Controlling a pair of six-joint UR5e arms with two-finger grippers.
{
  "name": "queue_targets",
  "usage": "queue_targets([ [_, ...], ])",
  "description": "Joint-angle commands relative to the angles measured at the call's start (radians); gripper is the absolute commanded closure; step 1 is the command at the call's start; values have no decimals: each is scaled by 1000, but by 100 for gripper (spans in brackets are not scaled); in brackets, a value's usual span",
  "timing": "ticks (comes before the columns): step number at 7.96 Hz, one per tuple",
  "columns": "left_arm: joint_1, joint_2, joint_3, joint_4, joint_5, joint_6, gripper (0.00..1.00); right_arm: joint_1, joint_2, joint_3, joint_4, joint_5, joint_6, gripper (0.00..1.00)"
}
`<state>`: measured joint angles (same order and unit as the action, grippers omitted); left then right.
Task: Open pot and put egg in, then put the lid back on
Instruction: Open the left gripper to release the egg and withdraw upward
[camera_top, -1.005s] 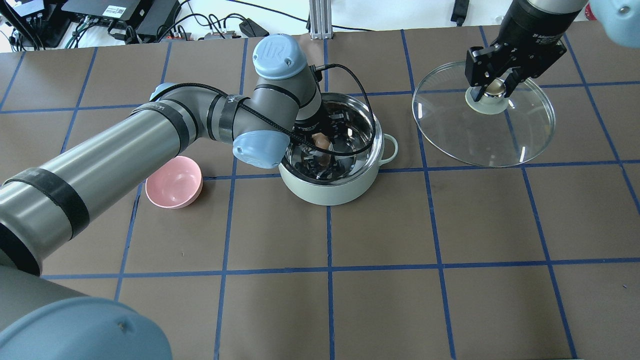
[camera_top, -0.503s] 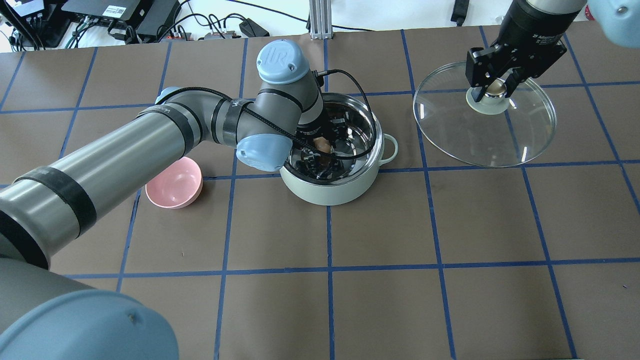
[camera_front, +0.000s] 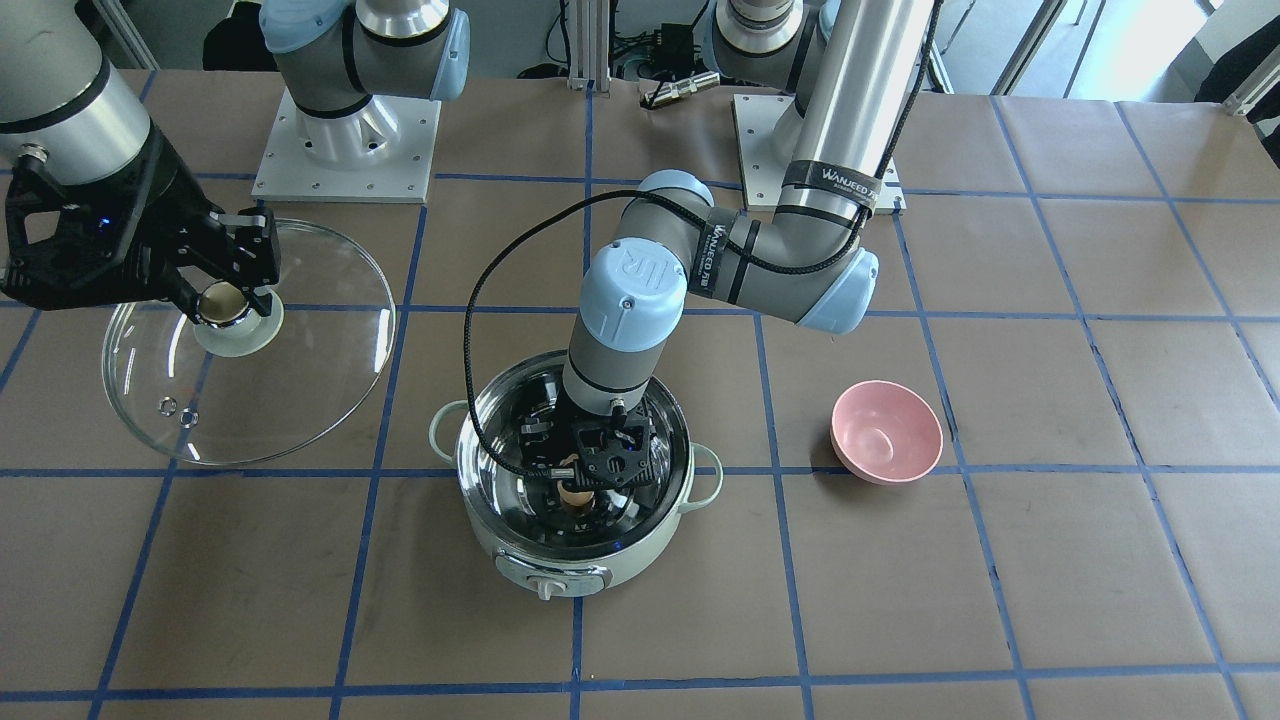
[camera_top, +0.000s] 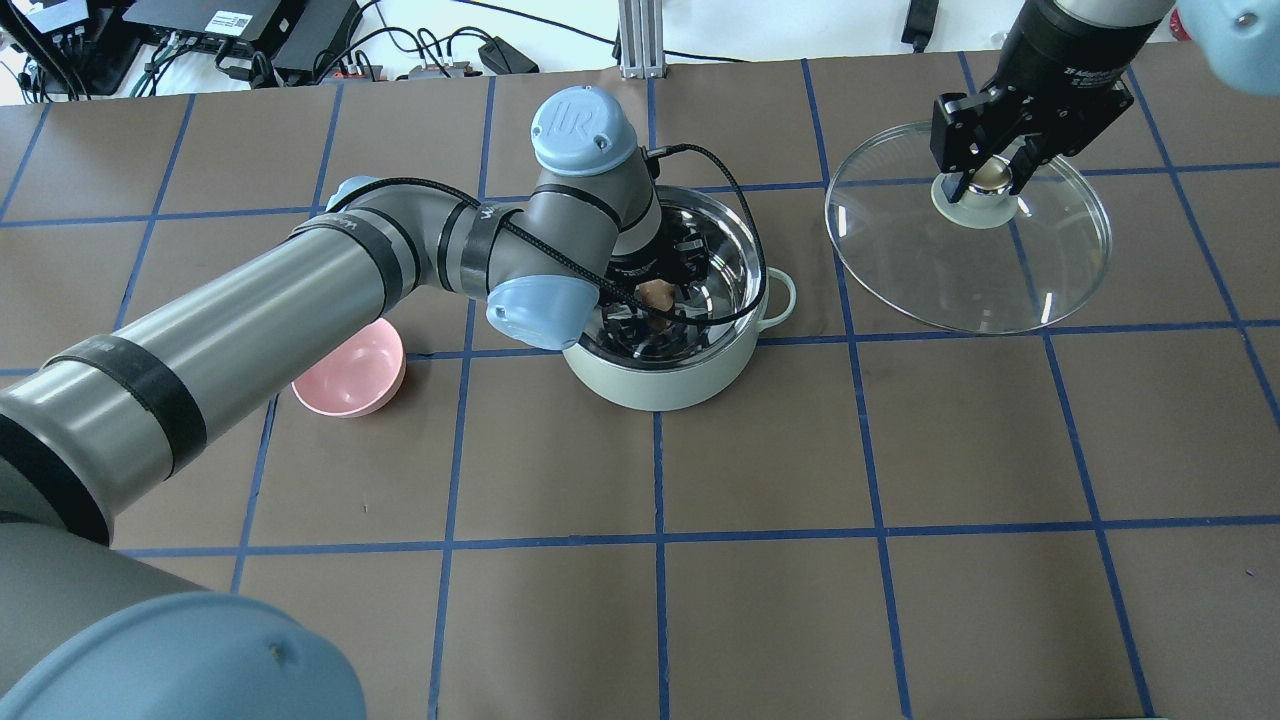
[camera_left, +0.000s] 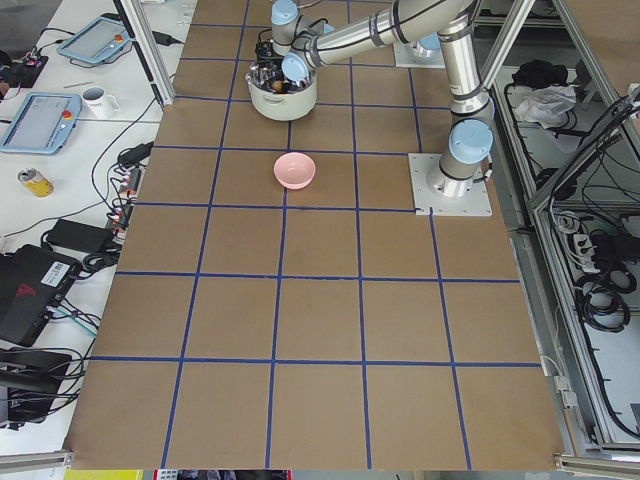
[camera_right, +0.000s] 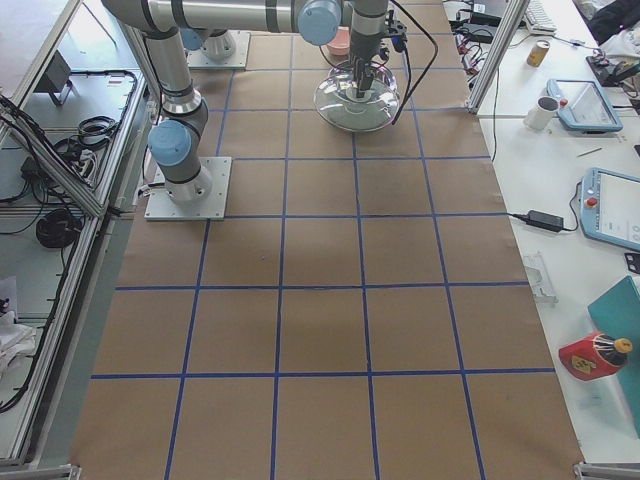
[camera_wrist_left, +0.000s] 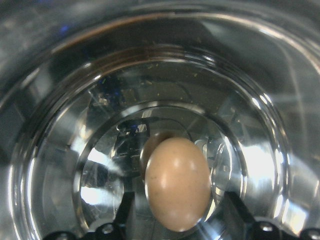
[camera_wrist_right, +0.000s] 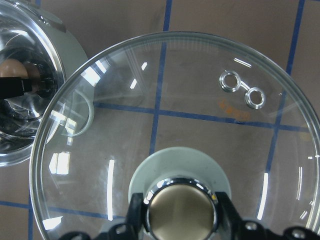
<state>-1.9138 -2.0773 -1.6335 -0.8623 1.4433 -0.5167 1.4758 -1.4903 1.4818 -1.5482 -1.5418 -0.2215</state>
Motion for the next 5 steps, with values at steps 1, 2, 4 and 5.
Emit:
queue_targets([
  [1,-4,11,4,2,0,-9,0,32,2,-2,-12,-4,36,100],
  [2,-4,23,6,9,0,-8,0,61,-5,-2,-21,-11,40,100],
  [4,-4,63,12,68,-3,3,0,63,-5,-3,-21,-27,39,100],
  [5,-2,89,14,62,0,4,0,63,-5,-3,-21,-35,39,100],
])
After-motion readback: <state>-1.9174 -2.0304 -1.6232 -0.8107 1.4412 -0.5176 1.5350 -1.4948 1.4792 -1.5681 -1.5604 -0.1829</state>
